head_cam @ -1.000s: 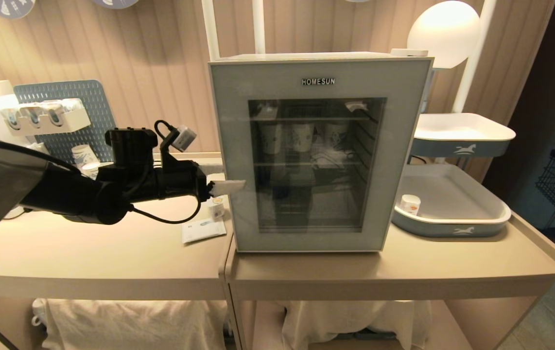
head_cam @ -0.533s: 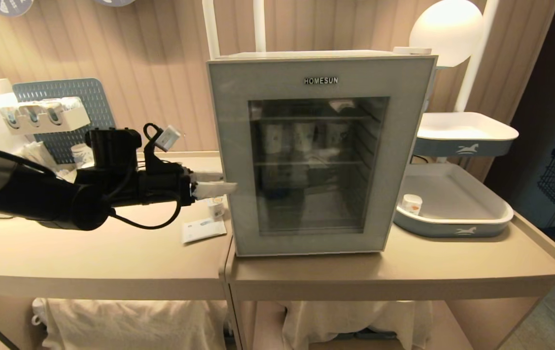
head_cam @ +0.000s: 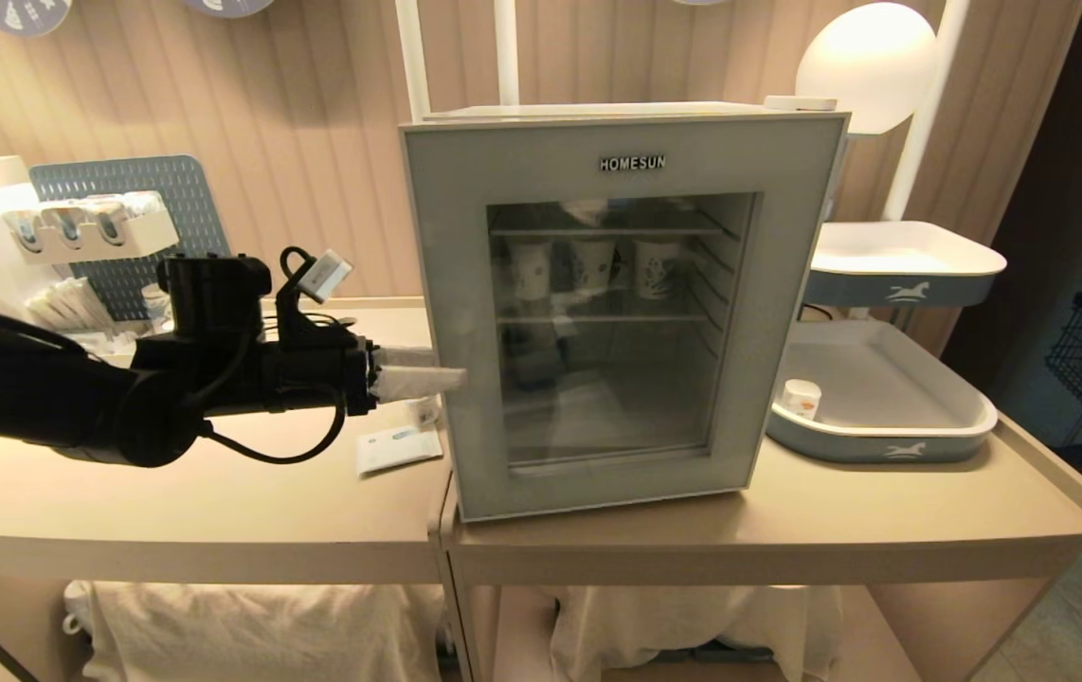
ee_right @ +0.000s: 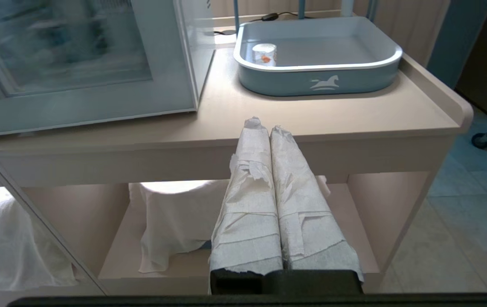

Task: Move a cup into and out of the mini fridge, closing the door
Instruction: Open the freezer door

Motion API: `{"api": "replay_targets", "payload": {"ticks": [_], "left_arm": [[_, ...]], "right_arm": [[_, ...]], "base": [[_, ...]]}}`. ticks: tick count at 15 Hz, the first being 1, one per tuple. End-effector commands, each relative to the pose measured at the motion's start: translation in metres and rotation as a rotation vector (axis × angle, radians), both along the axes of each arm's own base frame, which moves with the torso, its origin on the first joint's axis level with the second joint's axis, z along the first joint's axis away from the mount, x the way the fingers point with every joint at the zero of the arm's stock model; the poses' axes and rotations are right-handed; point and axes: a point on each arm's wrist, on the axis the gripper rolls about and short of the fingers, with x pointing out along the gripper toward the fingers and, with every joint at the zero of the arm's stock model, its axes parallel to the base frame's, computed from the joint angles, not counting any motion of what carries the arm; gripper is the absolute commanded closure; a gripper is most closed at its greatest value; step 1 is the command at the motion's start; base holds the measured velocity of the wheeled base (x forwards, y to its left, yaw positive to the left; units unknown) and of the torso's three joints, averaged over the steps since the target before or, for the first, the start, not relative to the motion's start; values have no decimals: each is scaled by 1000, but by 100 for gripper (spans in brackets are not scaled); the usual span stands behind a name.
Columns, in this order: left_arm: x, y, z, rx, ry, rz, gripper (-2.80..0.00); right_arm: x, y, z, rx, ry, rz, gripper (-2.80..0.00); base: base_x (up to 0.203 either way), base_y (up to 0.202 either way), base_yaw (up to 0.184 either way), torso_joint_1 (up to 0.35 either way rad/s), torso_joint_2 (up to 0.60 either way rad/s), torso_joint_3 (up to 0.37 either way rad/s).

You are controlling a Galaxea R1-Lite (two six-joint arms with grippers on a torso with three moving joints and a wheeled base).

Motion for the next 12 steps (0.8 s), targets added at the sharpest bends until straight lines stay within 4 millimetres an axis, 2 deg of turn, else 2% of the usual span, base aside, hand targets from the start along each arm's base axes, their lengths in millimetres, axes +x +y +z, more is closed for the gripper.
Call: {"api": "replay_targets", "payload": {"ticks": [1,7,10,12], "left_arm": [[-27,1,10,-4,-4,-20,-280],[-123,-1,32,-16,-55,-102,-280],[-173,-16,33,-27,-68,-237,-280],[-195,-31,29,-30,-44,-344,-280]], "right_arm": [[0,0,0,0,1,1,0],[0,0,0,0,1,1,0],[0,0,0,0,1,1,0],[0,0,0,0,1,1,0]], "base": [[0,0,0,0,0,0],[0,0,0,0,0,0],[0,0,0,0,0,0],[0,0,0,0,0,0]]}}
